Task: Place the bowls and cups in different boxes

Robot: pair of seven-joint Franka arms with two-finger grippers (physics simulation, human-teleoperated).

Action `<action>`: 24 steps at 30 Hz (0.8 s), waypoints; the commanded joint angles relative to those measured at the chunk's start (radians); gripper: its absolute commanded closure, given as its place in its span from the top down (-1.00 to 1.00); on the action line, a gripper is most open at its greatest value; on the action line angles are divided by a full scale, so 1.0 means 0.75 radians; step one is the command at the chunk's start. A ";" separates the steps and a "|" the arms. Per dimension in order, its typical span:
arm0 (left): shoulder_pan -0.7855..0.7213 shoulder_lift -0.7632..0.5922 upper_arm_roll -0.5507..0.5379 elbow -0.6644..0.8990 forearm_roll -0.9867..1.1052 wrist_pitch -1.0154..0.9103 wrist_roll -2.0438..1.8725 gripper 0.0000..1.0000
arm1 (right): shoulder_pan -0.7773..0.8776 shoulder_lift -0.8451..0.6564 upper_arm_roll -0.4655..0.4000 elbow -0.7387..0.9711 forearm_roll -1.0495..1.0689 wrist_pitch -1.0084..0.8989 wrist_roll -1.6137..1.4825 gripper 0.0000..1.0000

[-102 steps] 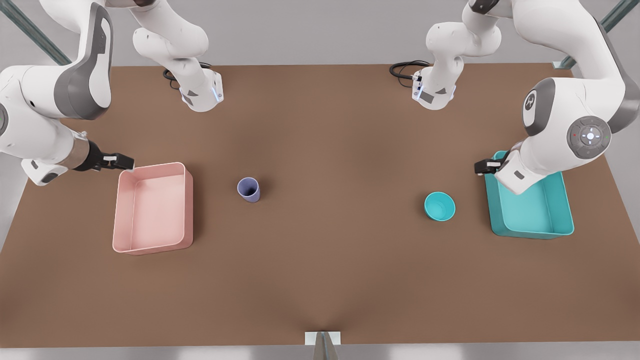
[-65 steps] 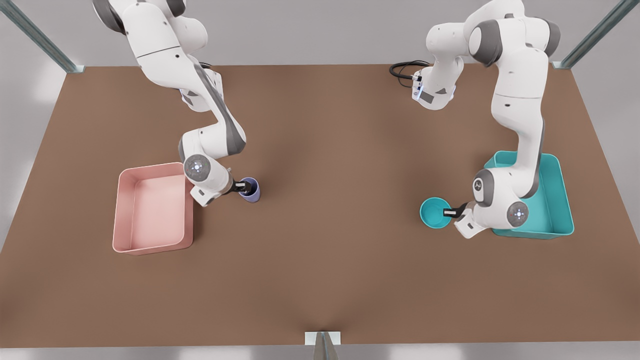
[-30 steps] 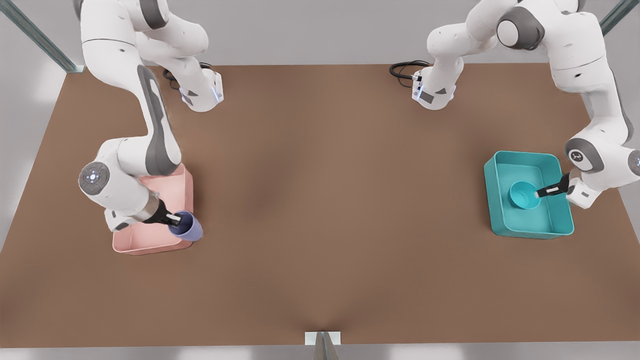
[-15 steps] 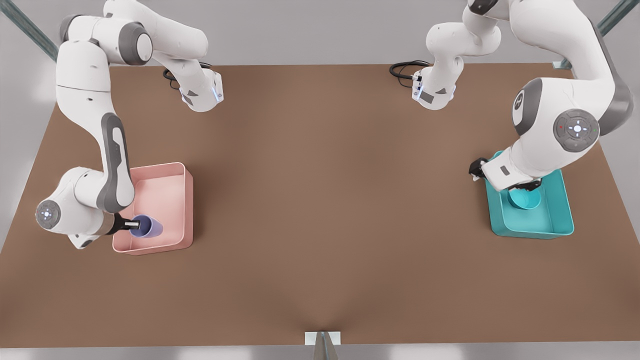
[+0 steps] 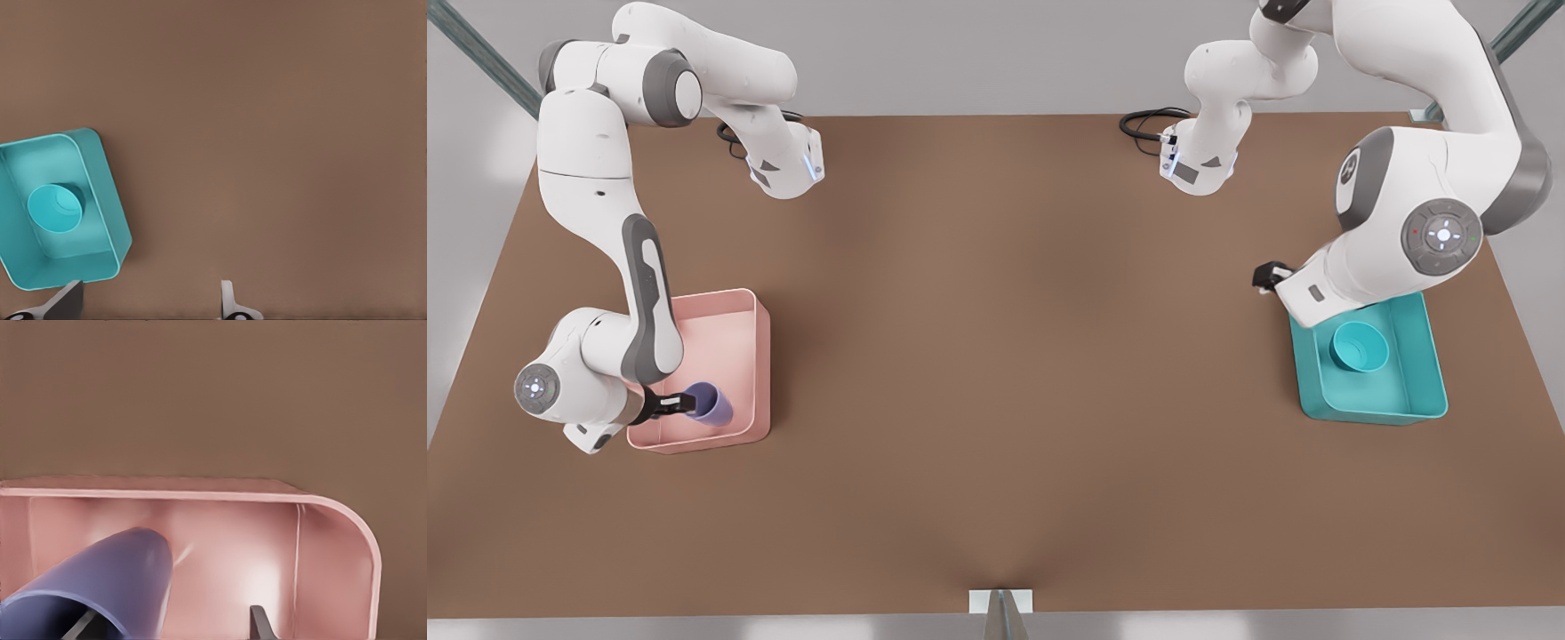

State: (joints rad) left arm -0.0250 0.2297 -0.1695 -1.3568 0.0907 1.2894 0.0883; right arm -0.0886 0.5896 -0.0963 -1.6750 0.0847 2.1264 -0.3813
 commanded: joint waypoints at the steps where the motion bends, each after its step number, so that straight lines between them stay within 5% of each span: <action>1: 0.001 -0.002 -0.001 0.001 -0.008 -0.060 -0.099 1.00 | 0.002 -0.009 0.000 0.000 0.049 -0.017 -0.257 1.00; 6: 0.001 0.001 0.001 0.001 -0.006 -0.058 -0.099 1.00 | 0.010 -0.066 0.002 0.000 0.051 -0.094 -0.248 1.00; 12: 0.001 0.001 0.001 0.001 -0.004 -0.058 -0.099 1.00 | 0.169 -0.375 0.000 0.133 -0.033 -0.700 0.398 1.00; 17: 0.001 0.003 0.001 0.001 -0.006 -0.056 -0.099 1.00 | 0.179 -0.706 -0.001 0.123 -0.107 -0.925 0.459 1.00; 24: 0.001 0.001 0.001 0.001 -0.002 -0.058 -0.099 1.00 | 0.190 -0.702 0.002 0.153 -0.105 -0.958 0.555 1.00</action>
State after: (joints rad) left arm -0.0239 0.2318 -0.1683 -1.3564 0.0876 1.2473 0.0332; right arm 0.0498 0.0633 -0.0945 -1.5608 0.0125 1.4816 -0.1956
